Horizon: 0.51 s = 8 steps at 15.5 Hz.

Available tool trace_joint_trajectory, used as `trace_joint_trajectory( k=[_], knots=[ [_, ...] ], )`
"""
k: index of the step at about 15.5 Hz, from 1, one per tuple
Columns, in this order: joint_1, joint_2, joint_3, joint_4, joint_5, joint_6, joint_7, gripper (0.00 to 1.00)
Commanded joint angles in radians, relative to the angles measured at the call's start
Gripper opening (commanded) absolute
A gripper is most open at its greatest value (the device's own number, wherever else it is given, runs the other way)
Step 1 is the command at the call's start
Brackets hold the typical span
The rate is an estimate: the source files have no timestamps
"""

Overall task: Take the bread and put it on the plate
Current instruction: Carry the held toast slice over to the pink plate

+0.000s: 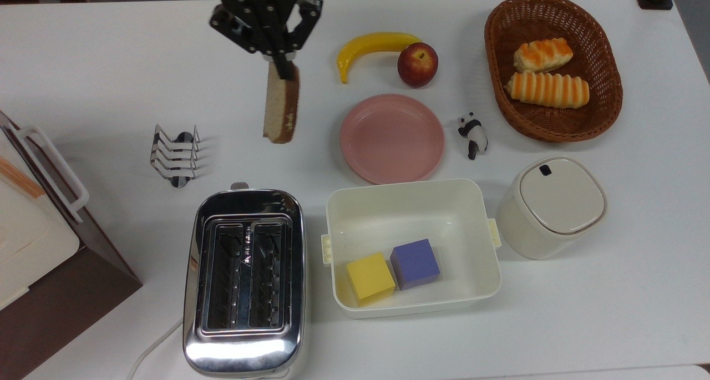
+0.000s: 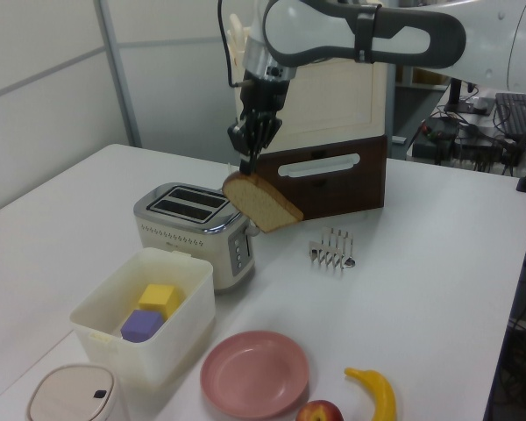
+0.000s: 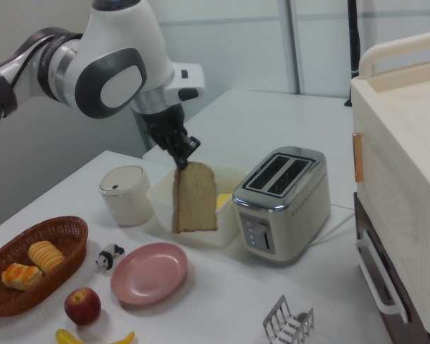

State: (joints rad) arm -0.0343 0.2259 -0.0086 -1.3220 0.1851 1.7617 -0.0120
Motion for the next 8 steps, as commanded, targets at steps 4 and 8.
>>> trace_joint_trajectory(
  k=[4, 8],
  knots=[
    [0.076, -0.017, -0.005, -0.068, 0.005, -0.137, -0.062, 0.0],
    [0.126, 0.012, -0.007, -0.097, -0.024, -0.137, -0.059, 0.0]
  ],
)
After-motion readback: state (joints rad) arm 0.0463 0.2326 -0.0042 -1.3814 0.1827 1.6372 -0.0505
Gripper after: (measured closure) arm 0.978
